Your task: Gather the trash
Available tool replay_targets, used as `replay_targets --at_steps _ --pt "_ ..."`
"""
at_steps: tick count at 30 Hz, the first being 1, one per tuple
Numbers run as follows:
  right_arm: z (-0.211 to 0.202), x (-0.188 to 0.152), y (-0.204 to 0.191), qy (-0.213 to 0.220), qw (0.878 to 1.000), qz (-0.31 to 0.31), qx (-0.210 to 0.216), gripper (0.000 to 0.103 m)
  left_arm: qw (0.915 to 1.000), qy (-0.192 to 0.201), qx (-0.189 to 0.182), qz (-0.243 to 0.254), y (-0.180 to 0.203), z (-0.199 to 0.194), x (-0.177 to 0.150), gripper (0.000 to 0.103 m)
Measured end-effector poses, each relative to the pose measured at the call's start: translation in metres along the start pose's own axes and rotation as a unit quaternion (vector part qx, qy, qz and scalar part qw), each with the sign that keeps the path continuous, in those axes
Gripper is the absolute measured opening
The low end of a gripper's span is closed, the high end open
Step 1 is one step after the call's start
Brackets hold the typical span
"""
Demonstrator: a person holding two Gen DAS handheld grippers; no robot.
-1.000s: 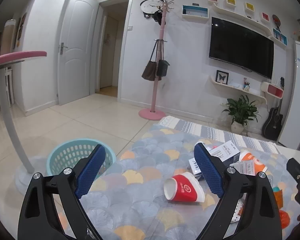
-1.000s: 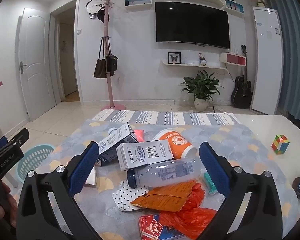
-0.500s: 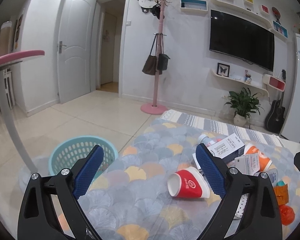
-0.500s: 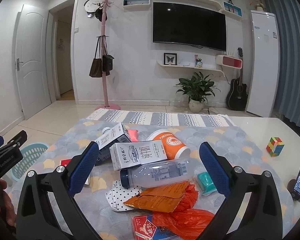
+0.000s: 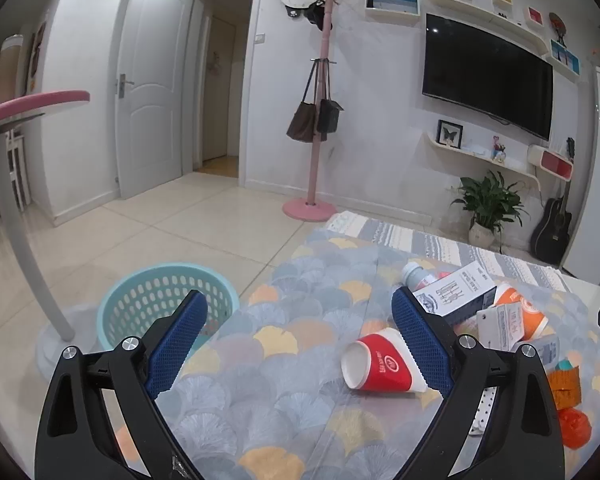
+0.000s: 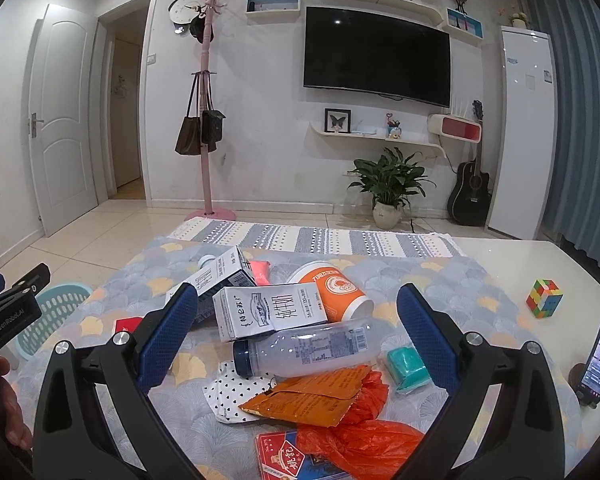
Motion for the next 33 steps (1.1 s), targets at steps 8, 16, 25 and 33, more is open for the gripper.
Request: replay_targets --at_steps 8,16,25,33 --pt "0.0001 0.0002 -0.0011 -0.002 1.000 -0.002 0.003 0.092 1.0000 0.000 0.000 0.001 0.0009 0.0001 -0.0012 0.091" --pt "0.0027 -0.0019 0.0013 -0.006 1.000 0.008 0.007 0.090 0.9999 0.000 0.005 0.009 0.0031 -0.0001 -0.0043 0.091" --pt "0.0021 -0.0027 0.0035 -0.007 1.000 0.009 0.012 0.089 0.9999 -0.001 0.006 0.012 0.0056 -0.0013 -0.0053 0.091" --pt "0.0013 -0.0017 0.0011 -0.005 1.000 0.004 0.014 0.089 0.9999 -0.001 0.005 0.013 0.0068 -0.0019 -0.0055 0.091"
Point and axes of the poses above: each gripper's, at about its wrist camera, not at the fingertips, and z roughly the way its jaws point, y to its right, x to its top, the point moved 10 cm from there along z, roughly the way its jaws point, and after that the axes turned 12 degrees about x, right-handed, at the moved point
